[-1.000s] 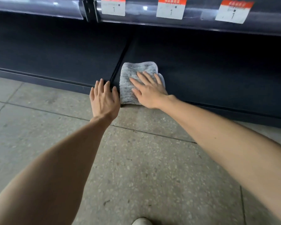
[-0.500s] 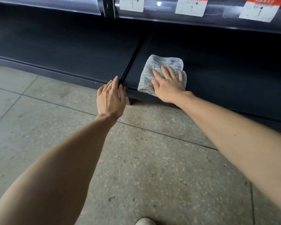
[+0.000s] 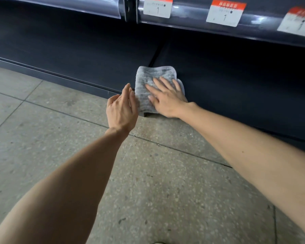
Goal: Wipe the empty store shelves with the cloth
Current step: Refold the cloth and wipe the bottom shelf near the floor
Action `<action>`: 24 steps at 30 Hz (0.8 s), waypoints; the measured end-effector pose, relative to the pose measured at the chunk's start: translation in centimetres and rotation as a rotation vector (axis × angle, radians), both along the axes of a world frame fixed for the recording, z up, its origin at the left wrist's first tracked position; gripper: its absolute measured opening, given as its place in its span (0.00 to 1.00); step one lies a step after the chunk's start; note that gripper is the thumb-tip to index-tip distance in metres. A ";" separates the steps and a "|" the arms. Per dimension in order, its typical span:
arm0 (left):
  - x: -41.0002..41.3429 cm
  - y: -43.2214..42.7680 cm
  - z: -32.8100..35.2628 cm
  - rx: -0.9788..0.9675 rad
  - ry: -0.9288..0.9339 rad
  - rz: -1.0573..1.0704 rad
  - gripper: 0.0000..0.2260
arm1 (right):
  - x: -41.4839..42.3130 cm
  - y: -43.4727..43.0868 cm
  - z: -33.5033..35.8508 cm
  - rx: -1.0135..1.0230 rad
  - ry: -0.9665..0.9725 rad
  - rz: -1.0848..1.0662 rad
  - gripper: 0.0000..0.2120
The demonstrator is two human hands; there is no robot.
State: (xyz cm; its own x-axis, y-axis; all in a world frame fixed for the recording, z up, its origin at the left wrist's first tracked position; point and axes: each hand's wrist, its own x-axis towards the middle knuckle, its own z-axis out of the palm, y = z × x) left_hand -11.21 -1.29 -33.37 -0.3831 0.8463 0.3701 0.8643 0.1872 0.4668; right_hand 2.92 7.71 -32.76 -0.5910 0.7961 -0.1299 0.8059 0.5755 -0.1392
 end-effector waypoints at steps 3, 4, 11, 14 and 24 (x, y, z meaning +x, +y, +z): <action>0.1 0.6 0.8 -0.063 0.103 -0.025 0.19 | 2.3 -1.2 -0.2 0.016 0.007 -0.010 0.26; 0.2 1.0 1.0 -0.096 0.119 -0.031 0.19 | 3.1 -1.3 -0.1 0.018 0.002 -0.034 0.26; 6.0 4.1 1.0 -0.238 0.147 -0.252 0.15 | 10.3 -2.3 0.2 -0.035 0.008 -0.189 0.26; 9.9 5.1 1.3 -0.251 0.165 -0.378 0.15 | 13.9 -2.2 0.6 -0.100 0.067 -0.253 0.26; 20.7 6.4 1.8 -0.351 0.146 -0.610 0.20 | 25.7 -2.1 2.1 -0.138 0.169 -0.384 0.26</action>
